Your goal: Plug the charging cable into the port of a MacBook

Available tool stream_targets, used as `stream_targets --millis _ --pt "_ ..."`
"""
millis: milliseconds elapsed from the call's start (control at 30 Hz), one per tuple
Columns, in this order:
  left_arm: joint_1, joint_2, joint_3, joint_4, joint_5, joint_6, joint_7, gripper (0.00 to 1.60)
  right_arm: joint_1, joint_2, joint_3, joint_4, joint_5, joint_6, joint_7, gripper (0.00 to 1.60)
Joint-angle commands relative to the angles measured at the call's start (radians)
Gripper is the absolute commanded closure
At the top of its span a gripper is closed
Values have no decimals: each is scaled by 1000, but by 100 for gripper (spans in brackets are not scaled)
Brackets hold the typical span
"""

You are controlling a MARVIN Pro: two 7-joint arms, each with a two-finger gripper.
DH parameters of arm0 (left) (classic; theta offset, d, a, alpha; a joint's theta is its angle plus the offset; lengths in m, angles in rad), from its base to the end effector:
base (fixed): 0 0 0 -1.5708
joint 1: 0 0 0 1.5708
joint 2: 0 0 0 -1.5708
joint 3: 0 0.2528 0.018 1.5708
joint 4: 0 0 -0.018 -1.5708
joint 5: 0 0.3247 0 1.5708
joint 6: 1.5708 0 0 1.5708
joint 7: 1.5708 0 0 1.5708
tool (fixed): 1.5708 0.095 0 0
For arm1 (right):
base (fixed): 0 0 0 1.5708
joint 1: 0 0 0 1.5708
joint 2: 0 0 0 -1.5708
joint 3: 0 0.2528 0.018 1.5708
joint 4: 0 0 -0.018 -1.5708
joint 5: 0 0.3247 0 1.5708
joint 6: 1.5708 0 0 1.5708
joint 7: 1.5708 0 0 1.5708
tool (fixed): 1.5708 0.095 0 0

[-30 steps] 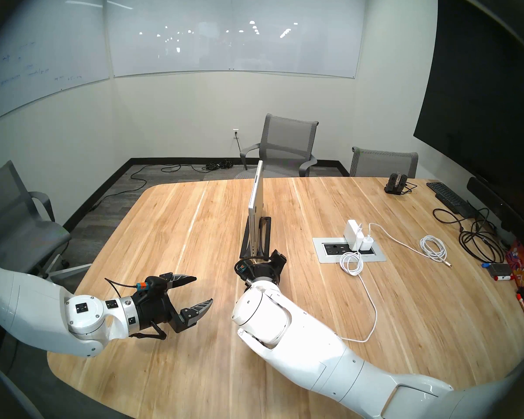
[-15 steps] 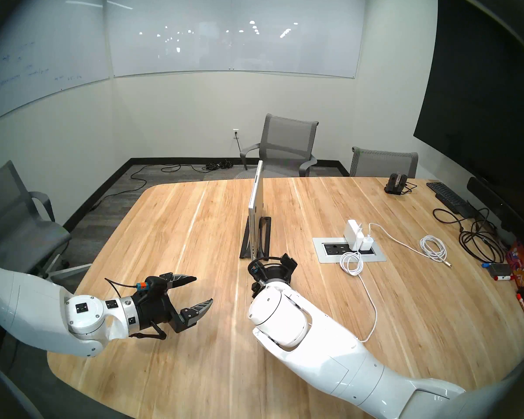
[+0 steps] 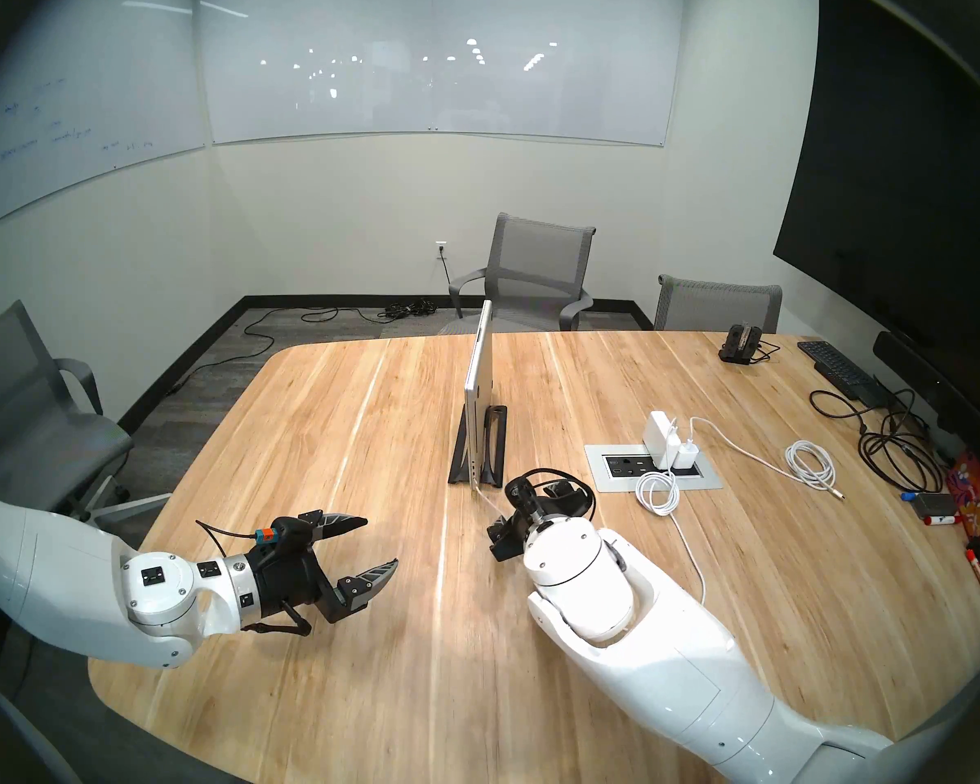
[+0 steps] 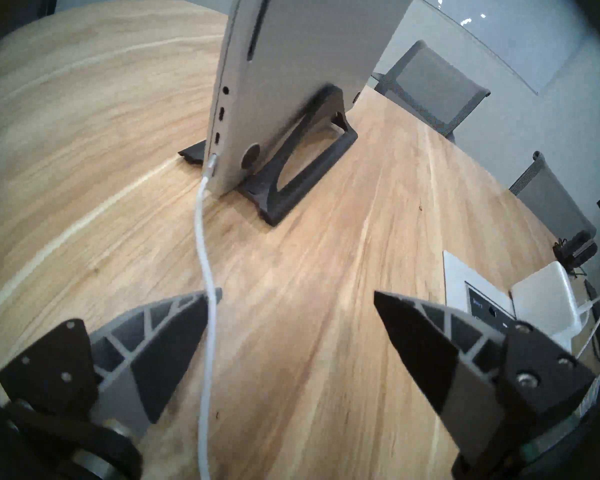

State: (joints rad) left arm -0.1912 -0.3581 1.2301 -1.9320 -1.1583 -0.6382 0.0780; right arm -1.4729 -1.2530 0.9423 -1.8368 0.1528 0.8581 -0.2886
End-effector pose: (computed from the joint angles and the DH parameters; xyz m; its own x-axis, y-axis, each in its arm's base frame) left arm 0.2743 0.0418 -0.3062 0.2334 -0.2494 0.9399 -0.7262 -0.6875 -0.0021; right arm 0.3707 0.1432 -0.2636 0.4404 0.4933 0.7501 0.3856 -0.8585 0.3381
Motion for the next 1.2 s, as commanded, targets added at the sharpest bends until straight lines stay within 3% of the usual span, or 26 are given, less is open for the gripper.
stream_targets --millis 0,100,233,733,1167 --pt "-7 -2 -9 -3 2 -4 2 0 -63 31 110 -104 92 -12 42 0" --pt "-7 -2 -9 -3 2 -4 2 0 -75 46 140 -125 152 -10 105 0" --pt "-7 -2 -9 -3 2 -4 2 0 -76 73 135 -142 167 -4 146 0" --pt "-7 -2 -9 -3 3 -4 3 0 -86 77 148 -131 137 -49 122 0" --pt "-7 -2 -9 -3 2 -4 2 0 -174 191 224 -229 204 -135 249 0"
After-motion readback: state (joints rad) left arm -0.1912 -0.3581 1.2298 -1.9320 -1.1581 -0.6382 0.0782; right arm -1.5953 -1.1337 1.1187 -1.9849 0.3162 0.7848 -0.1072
